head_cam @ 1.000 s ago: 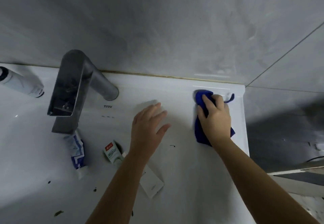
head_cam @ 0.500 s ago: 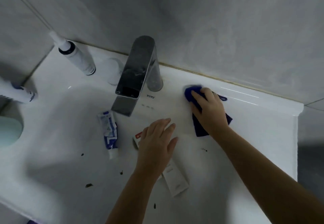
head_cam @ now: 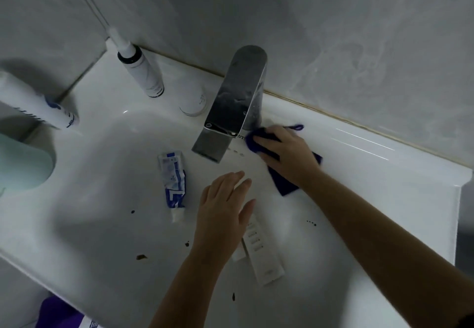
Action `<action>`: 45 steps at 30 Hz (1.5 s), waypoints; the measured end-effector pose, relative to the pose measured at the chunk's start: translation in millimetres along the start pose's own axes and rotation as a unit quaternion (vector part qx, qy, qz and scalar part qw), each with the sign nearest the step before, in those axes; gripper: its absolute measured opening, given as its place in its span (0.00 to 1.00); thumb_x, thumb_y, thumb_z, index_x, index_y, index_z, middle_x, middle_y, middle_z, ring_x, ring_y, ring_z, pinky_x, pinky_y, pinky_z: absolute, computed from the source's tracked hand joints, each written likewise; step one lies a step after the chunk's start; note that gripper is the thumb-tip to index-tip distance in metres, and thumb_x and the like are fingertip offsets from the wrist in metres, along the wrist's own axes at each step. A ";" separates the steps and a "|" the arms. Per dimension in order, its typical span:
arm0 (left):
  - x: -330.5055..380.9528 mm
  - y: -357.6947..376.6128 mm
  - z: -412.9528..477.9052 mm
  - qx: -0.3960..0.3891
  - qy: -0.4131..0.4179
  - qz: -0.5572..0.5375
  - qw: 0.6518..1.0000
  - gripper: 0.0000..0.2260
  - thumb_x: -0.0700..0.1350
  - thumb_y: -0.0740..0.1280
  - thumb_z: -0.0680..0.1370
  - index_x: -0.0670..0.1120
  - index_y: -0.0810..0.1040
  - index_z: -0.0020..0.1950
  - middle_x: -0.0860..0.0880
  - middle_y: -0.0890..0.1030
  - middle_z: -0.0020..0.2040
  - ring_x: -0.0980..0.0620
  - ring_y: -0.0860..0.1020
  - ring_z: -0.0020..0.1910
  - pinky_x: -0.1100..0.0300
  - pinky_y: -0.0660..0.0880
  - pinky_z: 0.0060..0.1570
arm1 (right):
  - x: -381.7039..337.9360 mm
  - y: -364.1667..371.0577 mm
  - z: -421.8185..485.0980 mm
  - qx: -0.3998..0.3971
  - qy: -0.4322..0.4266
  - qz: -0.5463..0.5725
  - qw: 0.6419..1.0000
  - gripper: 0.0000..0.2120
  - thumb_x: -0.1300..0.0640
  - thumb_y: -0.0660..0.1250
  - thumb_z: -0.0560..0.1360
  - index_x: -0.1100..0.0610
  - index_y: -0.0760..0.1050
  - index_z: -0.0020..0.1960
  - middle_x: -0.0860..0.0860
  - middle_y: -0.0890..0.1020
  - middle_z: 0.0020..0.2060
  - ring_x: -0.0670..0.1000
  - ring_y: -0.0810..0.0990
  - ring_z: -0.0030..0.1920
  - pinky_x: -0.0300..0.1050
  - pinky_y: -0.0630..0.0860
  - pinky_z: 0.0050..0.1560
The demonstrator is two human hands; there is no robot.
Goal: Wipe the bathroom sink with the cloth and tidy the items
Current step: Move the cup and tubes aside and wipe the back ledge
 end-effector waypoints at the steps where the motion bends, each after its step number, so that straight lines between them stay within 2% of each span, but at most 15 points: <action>1: 0.1 -0.7 -0.2 0.001 0.000 0.003 1.000 0.16 0.50 0.61 0.75 0.42 0.79 0.55 0.45 0.79 0.57 0.51 0.72 0.57 0.59 0.68 0.54 | -7.1 5.7 14.1 0.000 0.012 0.007 1.000 0.20 0.49 0.55 0.74 0.57 0.76 0.58 0.57 0.77 0.51 0.59 0.77 0.45 0.54 0.77 0.45; 6: 4.5 -2.2 8.3 -0.002 -0.011 -0.016 1.000 0.16 0.50 0.61 0.75 0.42 0.79 0.55 0.45 0.79 0.56 0.50 0.74 0.56 0.55 0.73 0.52 | 5.0 -10.5 -16.6 -0.012 0.026 0.002 1.000 0.20 0.48 0.56 0.74 0.57 0.76 0.59 0.57 0.77 0.52 0.57 0.77 0.47 0.49 0.75 0.47; 11: 10.2 0.7 14.1 -0.022 -0.008 -0.037 0.999 0.16 0.51 0.60 0.75 0.43 0.79 0.55 0.45 0.79 0.56 0.49 0.76 0.56 0.54 0.73 0.52 | 37.7 -32.3 -67.8 0.080 0.133 -0.026 0.988 0.15 0.53 0.64 0.72 0.60 0.79 0.54 0.60 0.78 0.50 0.61 0.78 0.47 0.50 0.75 0.48; 14: 8.9 7.4 20.8 -0.042 0.006 -0.016 0.999 0.17 0.51 0.59 0.75 0.43 0.79 0.56 0.45 0.80 0.56 0.47 0.77 0.56 0.54 0.72 0.53 | 33.8 -23.7 -23.2 0.095 0.090 -0.063 0.989 0.15 0.55 0.63 0.72 0.61 0.78 0.54 0.62 0.79 0.49 0.63 0.78 0.44 0.54 0.76 0.44; 17: 7.7 19.6 34.2 -0.053 0.023 -0.003 0.998 0.18 0.51 0.59 0.74 0.42 0.79 0.56 0.44 0.80 0.57 0.45 0.78 0.57 0.52 0.74 0.53 | 33.9 -15.6 24.2 0.096 0.030 -0.130 0.986 0.16 0.53 0.60 0.73 0.60 0.78 0.55 0.61 0.79 0.50 0.63 0.77 0.41 0.52 0.75 0.40; 20: 10.5 33.9 51.9 -0.070 0.045 -0.002 0.997 0.20 0.51 0.58 0.74 0.42 0.79 0.57 0.43 0.79 0.59 0.44 0.77 0.59 0.50 0.73 0.55 | 44.4 -24.0 2.8 0.140 0.111 -0.128 0.975 0.16 0.53 0.61 0.74 0.60 0.77 0.57 0.62 0.79 0.51 0.63 0.77 0.43 0.52 0.74 0.42; 24: 17.6 53.0 71.8 -0.117 0.067 0.012 0.991 0.21 0.52 0.57 0.74 0.42 0.78 0.58 0.43 0.79 0.59 0.44 0.77 0.59 0.48 0.75 0.53 | 67.7 -57.6 -86.4 0.210 0.285 -0.095 0.930 0.19 0.51 0.59 0.74 0.62 0.76 0.58 0.64 0.77 0.53 0.65 0.76 0.48 0.54 0.75 0.46; 26: 17.1 58.9 72.1 -0.137 0.062 0.007 0.989 0.21 0.52 0.57 0.74 0.42 0.78 0.59 0.43 0.79 0.60 0.44 0.77 0.59 0.50 0.74 0.54 | 71.1 -63.6 -101.5 0.223 0.326 -0.083 0.915 0.20 0.51 0.58 0.74 0.62 0.75 0.59 0.64 0.76 0.54 0.66 0.75 0.50 0.56 0.74 0.47; 28: 15.8 62.9 69.5 -0.134 0.062 0.003 0.989 0.22 0.52 0.57 0.74 0.42 0.77 0.61 0.43 0.78 0.61 0.44 0.76 0.61 0.51 0.72 0.57 | 66.1 -54.9 -79.1 0.213 0.279 -0.098 0.931 0.19 0.52 0.58 0.75 0.64 0.75 0.59 0.65 0.76 0.53 0.66 0.75 0.47 0.56 0.75 0.46; 31: 14.9 65.9 68.0 -0.149 0.056 0.006 0.987 0.21 0.52 0.59 0.73 0.42 0.76 0.61 0.42 0.78 0.61 0.44 0.75 0.61 0.48 0.72 0.57 | 47.0 -26.1 -11.1 0.170 0.149 -0.112 0.968 0.18 0.53 0.58 0.75 0.62 0.75 0.59 0.63 0.78 0.53 0.64 0.76 0.43 0.54 0.75 0.42; 35: 15.5 62.1 69.6 -0.175 0.045 0.009 0.983 0.23 0.47 0.71 0.72 0.42 0.73 0.65 0.42 0.74 0.66 0.43 0.71 0.65 0.42 0.72 0.58 | 41.2 -18.9 6.4 0.155 0.142 -0.116 0.971 0.18 0.52 0.58 0.74 0.58 0.75 0.59 0.60 0.78 0.53 0.62 0.77 0.43 0.52 0.75 0.39; 38: 19.4 56.4 72.1 -0.208 0.034 0.027 0.977 0.24 0.50 0.63 0.78 0.44 0.66 0.71 0.45 0.63 0.73 0.47 0.59 0.73 0.47 0.60 0.69 | 63.5 -43.2 -56.3 0.195 0.203 -0.114 0.953 0.17 0.52 0.61 0.74 0.60 0.76 0.57 0.62 0.78 0.52 0.63 0.77 0.43 0.52 0.75 0.39; 41: 39.9 52.0 74.7 -0.176 0.031 0.026 0.984 0.20 0.50 0.62 0.75 0.41 0.75 0.62 0.40 0.74 0.65 0.41 0.70 0.66 0.45 0.68 0.60 | 94.9 -74.6 -142.7 0.224 0.359 -0.102 0.900 0.19 0.52 0.60 0.74 0.61 0.75 0.60 0.63 0.75 0.56 0.65 0.75 0.49 0.54 0.74 0.46; 43: 63.3 58.3 75.9 -0.169 0.069 0.010 0.983 0.21 0.52 0.58 0.72 0.41 0.78 0.58 0.41 0.78 0.59 0.41 0.75 0.61 0.50 0.72 0.56 | 100.3 -89.5 -189.3 0.233 0.447 -0.089 0.859 0.19 0.53 0.60 0.74 0.61 0.74 0.61 0.64 0.73 0.58 0.66 0.74 0.52 0.56 0.73 0.48; 45: 92.8 66.5 73.2 -0.177 0.117 -0.019 0.977 0.20 0.51 0.58 0.71 0.43 0.78 0.57 0.42 0.79 0.58 0.43 0.75 0.59 0.54 0.68 0.55 | 86.3 -88.4 -208.3 0.213 0.446 -0.087 0.865 0.18 0.56 0.62 0.74 0.62 0.75 0.61 0.64 0.74 0.57 0.67 0.75 0.51 0.56 0.74 0.46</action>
Point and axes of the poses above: each hand's wrist, its own z-axis towards the middle knuckle, its own y-axis out of the palm, x = y × z, the point moved 2 cm from there along z, towards the middle knuckle
